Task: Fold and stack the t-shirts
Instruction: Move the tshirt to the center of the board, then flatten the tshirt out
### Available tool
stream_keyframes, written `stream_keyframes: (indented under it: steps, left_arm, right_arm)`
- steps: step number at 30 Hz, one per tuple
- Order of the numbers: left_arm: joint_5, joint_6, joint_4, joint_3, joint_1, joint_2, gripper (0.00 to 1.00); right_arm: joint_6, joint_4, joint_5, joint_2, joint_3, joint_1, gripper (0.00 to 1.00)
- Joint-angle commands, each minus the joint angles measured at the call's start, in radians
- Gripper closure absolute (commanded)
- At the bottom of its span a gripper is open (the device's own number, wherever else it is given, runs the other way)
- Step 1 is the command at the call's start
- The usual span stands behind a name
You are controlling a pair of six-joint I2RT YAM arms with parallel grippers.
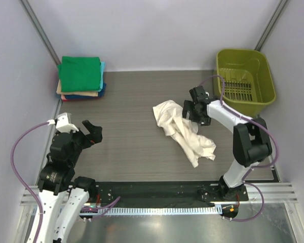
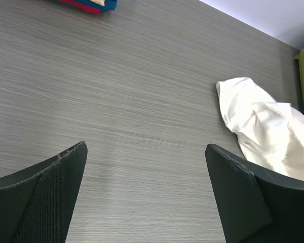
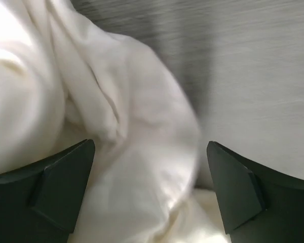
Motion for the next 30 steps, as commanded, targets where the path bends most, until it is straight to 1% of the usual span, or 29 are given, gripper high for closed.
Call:
stream_keyframes:
  steps: [1,2,3,4,6,7,8,10,13,16,17,18,19,20,21,22,23,24,25,26,27,28,29,30]
  left_arm:
    - [-0.006,0.017,0.020,0.010,0.007,0.015,0.00]
    - [0.012,0.028,0.014,0.013,0.007,0.017,0.00]
    - [0.037,0.034,0.011,0.024,0.005,0.020,0.00]
    - [0.101,0.037,0.014,0.027,0.007,0.032,0.00]
    - [0.140,0.027,0.033,0.030,0.005,0.062,0.00]
    - [0.147,0.021,0.031,0.033,0.005,0.104,0.00]
    - [0.196,0.017,0.033,0.036,0.007,0.121,0.00]
    - [0.230,0.014,0.037,0.045,0.005,0.153,0.02]
    - [0.290,-0.016,0.089,0.029,-0.004,0.196,0.06]
    - [0.319,-0.080,0.178,-0.001,-0.047,0.286,0.09]
    - [0.318,-0.093,0.238,-0.020,-0.068,0.320,0.10]
    - [0.296,-0.104,0.275,-0.033,-0.123,0.380,0.10]
    - [0.280,-0.125,0.313,-0.041,-0.156,0.418,0.10]
    - [0.267,-0.134,0.394,-0.053,-0.189,0.452,0.10]
    - [0.261,-0.147,0.439,-0.057,-0.244,0.534,0.10]
    - [0.264,-0.168,0.485,-0.059,-0.265,0.578,0.10]
    - [0.275,-0.186,0.585,-0.061,-0.283,0.621,0.10]
    - [0.287,-0.205,0.635,-0.059,-0.303,0.721,0.10]
    - [0.307,-0.222,0.673,-0.058,-0.309,0.765,0.10]
    - [0.313,-0.251,0.780,-0.051,-0.315,0.818,0.10]
    - [0.316,-0.260,0.824,-0.045,-0.325,0.860,0.10]
    - [0.313,-0.269,0.859,-0.036,-0.331,0.942,0.11]
    - [0.312,-0.279,0.923,-0.030,-0.335,0.981,0.11]
    - [0.312,-0.280,0.950,-0.009,-0.344,1.013,0.11]
  right_arm:
    - [-0.066,-0.178,0.327,-0.133,0.021,0.054,0.00]
    - [-0.075,-0.230,0.382,-0.143,0.035,0.067,0.00]
    - [-0.102,-0.246,0.434,-0.162,0.057,0.083,0.00]
    - [-0.112,-0.255,0.441,-0.177,0.063,0.096,0.00]
    - [-0.107,-0.283,0.444,-0.218,0.075,0.110,0.00]
    - [-0.091,-0.292,0.459,-0.232,0.078,0.110,0.00]
    - [-0.081,-0.318,0.485,-0.246,0.086,0.108,0.00]
    - [-0.071,-0.329,0.507,-0.307,0.101,0.114,0.00]
    - [-0.075,-0.324,0.462,-0.408,0.104,0.114,0.00]
    - [-0.066,-0.317,0.351,-0.485,0.069,0.114,0.00]
    - [-0.058,-0.298,0.282,-0.531,0.052,0.114,0.01]
    - [-0.055,-0.288,0.252,-0.556,0.010,0.114,0.00]
    - [-0.049,-0.277,0.228,-0.579,-0.015,0.114,0.00]
    - [-0.043,-0.262,0.206,-0.617,-0.038,0.114,0.00]
    - [-0.031,-0.255,0.179,-0.634,-0.081,0.114,0.00]
    - [-0.022,-0.248,0.166,-0.650,-0.101,0.114,0.00]
    - [-0.011,-0.231,0.151,-0.682,-0.121,0.114,0.00]
    - [0.003,-0.217,0.108,-0.694,-0.156,0.114,0.00]
    - [0.014,-0.208,0.084,-0.709,-0.173,0.114,0.00]
    - [0.020,-0.185,0.059,-0.734,-0.189,0.114,0.00]
    - [0.025,-0.177,0.030,-0.748,-0.215,0.113,0.00]
    - [0.046,-0.174,0.013,-0.760,-0.224,0.114,0.00]
    - [0.054,-0.173,0.005,-0.772,-0.235,0.114,0.00]
    - [0.063,-0.171,-0.004,-0.803,-0.261,0.114,0.00]
